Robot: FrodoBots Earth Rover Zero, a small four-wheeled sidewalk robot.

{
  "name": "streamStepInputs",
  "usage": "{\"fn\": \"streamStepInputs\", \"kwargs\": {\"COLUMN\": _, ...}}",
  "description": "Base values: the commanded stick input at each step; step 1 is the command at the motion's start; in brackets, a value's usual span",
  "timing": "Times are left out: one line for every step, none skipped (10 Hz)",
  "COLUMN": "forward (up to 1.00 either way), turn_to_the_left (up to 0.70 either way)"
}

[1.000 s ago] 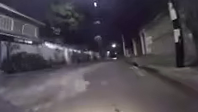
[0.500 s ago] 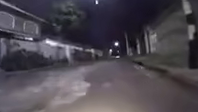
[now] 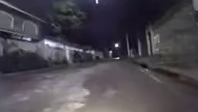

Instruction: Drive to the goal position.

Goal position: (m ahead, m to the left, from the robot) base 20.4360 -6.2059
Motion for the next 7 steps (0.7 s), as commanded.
{"fn": "streamStepInputs", "kwargs": {"forward": 0.7, "turn_to_the_left": -0.35}}
{"fn": "streamStepInputs", "kwargs": {"forward": 0.7, "turn_to_the_left": -0.35}}
{"fn": "streamStepInputs", "kwargs": {"forward": 0.7, "turn_to_the_left": -0.35}}
{"fn": "streamStepInputs", "kwargs": {"forward": 0.7, "turn_to_the_left": -0.35}}
{"fn": "streamStepInputs", "kwargs": {"forward": 0.7, "turn_to_the_left": 0.0}}
{"fn": "streamStepInputs", "kwargs": {"forward": 0.7, "turn_to_the_left": 0.0}}
{"fn": "streamStepInputs", "kwargs": {"forward": 0.7, "turn_to_the_left": 0.0}}
